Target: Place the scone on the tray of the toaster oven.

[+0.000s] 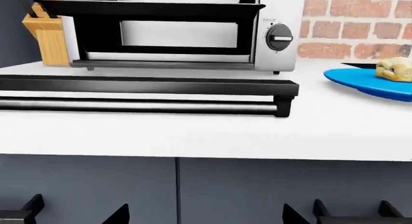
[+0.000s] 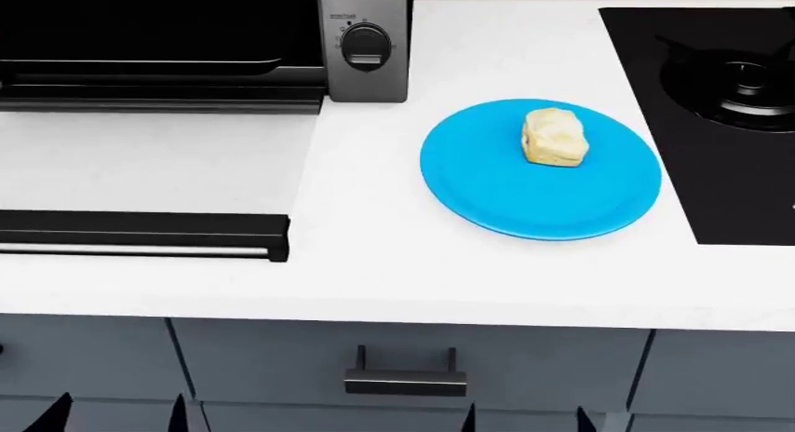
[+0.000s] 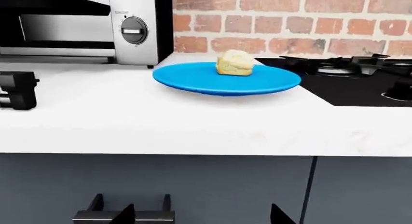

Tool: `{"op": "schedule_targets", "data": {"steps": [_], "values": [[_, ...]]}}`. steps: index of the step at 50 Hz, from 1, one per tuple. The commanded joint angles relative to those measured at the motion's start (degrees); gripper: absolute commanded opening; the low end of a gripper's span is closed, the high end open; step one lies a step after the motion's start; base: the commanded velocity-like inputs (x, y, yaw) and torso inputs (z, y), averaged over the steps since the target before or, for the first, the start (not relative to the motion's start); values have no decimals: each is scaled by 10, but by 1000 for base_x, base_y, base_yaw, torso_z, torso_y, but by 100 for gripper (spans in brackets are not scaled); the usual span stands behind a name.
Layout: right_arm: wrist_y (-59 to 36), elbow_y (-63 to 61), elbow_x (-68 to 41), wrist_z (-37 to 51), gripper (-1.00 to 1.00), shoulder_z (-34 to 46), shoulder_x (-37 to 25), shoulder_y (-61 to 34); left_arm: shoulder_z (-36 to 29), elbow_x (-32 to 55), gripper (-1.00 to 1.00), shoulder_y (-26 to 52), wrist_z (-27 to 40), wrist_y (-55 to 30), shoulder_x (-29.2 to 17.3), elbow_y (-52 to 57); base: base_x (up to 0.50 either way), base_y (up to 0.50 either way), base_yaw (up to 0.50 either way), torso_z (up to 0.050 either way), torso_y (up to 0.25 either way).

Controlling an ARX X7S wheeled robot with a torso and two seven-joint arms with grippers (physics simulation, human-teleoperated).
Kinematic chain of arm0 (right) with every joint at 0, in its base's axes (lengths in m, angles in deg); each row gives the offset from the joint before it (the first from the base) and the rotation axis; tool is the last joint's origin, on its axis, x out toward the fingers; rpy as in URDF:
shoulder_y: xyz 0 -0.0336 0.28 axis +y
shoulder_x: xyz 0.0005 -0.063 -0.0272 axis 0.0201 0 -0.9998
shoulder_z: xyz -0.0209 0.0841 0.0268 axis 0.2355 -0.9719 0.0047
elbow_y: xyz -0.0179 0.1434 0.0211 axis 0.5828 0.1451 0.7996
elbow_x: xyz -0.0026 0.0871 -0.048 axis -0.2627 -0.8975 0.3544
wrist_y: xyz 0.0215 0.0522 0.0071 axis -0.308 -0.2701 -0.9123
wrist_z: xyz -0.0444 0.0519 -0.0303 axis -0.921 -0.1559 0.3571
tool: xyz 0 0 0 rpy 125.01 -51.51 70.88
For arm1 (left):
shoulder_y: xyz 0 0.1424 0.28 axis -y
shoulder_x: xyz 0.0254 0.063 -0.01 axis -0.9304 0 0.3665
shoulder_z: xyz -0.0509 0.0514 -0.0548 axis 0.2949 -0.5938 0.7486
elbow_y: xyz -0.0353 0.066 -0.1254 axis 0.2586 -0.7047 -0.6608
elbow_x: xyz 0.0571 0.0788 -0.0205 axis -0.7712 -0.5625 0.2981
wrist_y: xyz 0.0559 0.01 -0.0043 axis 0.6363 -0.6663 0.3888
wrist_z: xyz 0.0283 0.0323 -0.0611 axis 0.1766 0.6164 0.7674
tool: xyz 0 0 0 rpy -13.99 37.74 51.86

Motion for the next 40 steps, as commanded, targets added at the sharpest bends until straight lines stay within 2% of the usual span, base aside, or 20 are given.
{"op": "schedule_targets", "data": {"steps": [1,4,6,11,17,24,28,40], "values": [[-114,-142,-8,19,100,-4,-30,6,10,26,100,12,14,-121,-43,127,0,0,0,0,0],[-207,-220,-13,20,100,-5,-53,-14,5,38,100,20,14,-176,-55,179,0,0,0,0,0],[-235,-243,-17,23,100,-10,-59,-22,-1,38,100,25,12,-201,-65,198,0,0,0,0,0],[-359,-337,-27,26,100,-34,-101,-45,47,91,100,71,18,-291,-89,262,0,0,0,0,0],[-470,-436,-80,27,100,-130,-117,-51,101,137,100,112,30,-389,-125,315,0,0,0,0,0],[-588,-497,-138,11,100,-195,-138,-95,154,184,100,137,25,-467,-167,344,0,0,0,0,0],[-616,-516,-155,9,100,-222,-141,-107,172,196,100,134,26,-484,-176,355,0,0,0,0,0],[-584,-513,-152,16,100,-217,-139,-70,171,199,100,138,38,-496,-174,364,100,46,0,0,0]]}}
